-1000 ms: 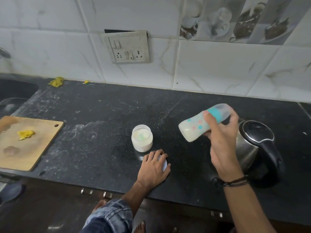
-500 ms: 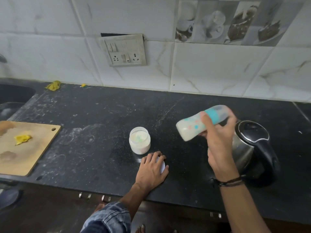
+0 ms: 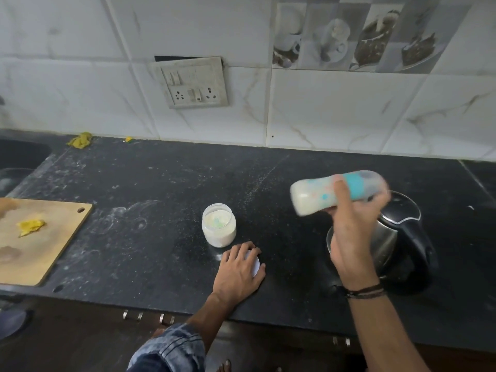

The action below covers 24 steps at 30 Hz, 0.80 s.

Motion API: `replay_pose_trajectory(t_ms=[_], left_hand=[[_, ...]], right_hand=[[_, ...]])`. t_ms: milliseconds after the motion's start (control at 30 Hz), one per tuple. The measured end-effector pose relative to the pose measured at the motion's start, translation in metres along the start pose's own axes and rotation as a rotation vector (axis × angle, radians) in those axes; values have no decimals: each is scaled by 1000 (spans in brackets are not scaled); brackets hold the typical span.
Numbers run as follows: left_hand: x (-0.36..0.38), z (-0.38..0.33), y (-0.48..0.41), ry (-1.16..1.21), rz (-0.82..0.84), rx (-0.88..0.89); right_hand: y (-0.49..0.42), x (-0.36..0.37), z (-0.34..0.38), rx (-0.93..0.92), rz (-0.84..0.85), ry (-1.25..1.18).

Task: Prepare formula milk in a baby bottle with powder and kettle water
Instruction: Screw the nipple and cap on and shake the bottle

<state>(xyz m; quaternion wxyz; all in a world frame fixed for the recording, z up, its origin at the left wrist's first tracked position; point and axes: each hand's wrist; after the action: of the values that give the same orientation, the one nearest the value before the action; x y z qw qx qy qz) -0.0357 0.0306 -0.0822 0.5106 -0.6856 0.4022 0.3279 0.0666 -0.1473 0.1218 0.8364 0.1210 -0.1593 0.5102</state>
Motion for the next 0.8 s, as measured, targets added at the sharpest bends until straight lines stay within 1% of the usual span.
replay_pose_trajectory(t_ms=[33, 67, 167, 200, 300, 333, 433, 467, 567, 600, 667, 700, 733, 800], left_hand=[[1, 1, 0, 3, -5, 0], [1, 1, 1, 7, -12, -1], [3, 1, 0, 13, -39, 0], [3, 0, 0, 9, -43, 4], [2, 2, 1, 11, -41, 9], [1, 1, 1, 14, -43, 5], [0, -2, -1, 12, -27, 4], [-1, -2, -1, 11, -15, 4], [-2, 0, 0, 20, -6, -5], [-3, -1, 0, 21, -7, -10], [-3, -2, -2, 19, 11, -14], [-3, -2, -3, 17, 26, -14], [-3, -2, -3, 18, 41, -15], [-3, 0, -1, 24, 56, -17]], right_hand=[[1, -1, -2, 18, 52, 45], [3, -2, -2, 27, 64, 39], [0, -3, 3, -19, -68, -113], [-2, -1, 5, -28, -79, -117], [2, 3, 4, -6, 63, 16], [2, 3, 5, 2, 63, 6], [-2, 1, 8, -13, -86, -126], [-3, 2, 8, -19, -87, -110], [1, 0, 3, -6, 63, 46], [3, -1, 3, -13, 56, 26], [5, -2, 5, -33, -44, -91], [5, -2, 5, -36, -77, -108], [7, 0, 4, -31, -64, -88], [11, -1, -1, -11, 40, 12]])
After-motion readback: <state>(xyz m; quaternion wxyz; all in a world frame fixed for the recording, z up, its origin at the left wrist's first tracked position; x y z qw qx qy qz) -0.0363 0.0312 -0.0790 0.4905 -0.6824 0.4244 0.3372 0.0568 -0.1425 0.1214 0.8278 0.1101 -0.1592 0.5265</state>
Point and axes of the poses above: each hand's wrist, its own y-axis away from the middle knuckle, its own x-axis out of the palm, z = x × y, and after that the axes turned 14 degrees about -z, right-handed
